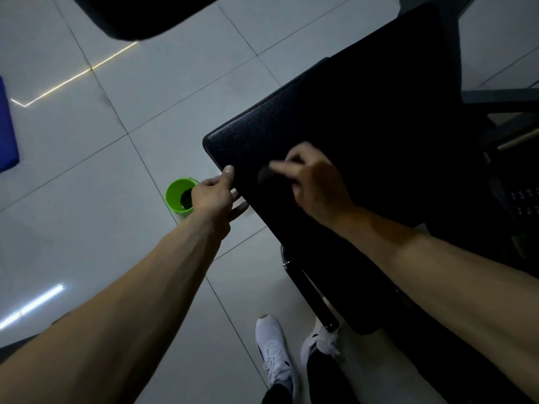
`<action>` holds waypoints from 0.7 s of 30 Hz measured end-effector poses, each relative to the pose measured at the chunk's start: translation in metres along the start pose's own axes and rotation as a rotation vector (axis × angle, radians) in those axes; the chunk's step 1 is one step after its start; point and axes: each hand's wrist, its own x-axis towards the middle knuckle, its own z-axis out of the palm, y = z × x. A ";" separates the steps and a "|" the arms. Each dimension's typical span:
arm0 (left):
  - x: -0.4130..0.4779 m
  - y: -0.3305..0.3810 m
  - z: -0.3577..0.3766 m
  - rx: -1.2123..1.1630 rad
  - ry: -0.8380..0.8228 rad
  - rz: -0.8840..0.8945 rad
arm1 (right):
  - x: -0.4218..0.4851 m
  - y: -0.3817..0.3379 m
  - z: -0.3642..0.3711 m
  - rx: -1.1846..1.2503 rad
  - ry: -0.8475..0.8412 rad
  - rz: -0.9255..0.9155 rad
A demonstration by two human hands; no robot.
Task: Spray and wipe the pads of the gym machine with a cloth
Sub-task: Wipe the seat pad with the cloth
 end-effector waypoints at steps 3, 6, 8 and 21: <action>-0.007 -0.007 0.001 -0.023 -0.023 -0.039 | 0.013 -0.011 0.008 0.050 0.125 0.240; -0.016 -0.022 0.002 -0.007 -0.067 -0.112 | -0.037 -0.018 0.019 -0.022 -0.034 -0.013; -0.019 -0.027 0.002 0.005 -0.082 -0.123 | -0.075 -0.008 0.013 -0.039 -0.210 -0.177; -0.015 -0.025 -0.018 0.014 -0.179 -0.231 | -0.019 -0.042 0.028 -0.051 -0.039 -0.129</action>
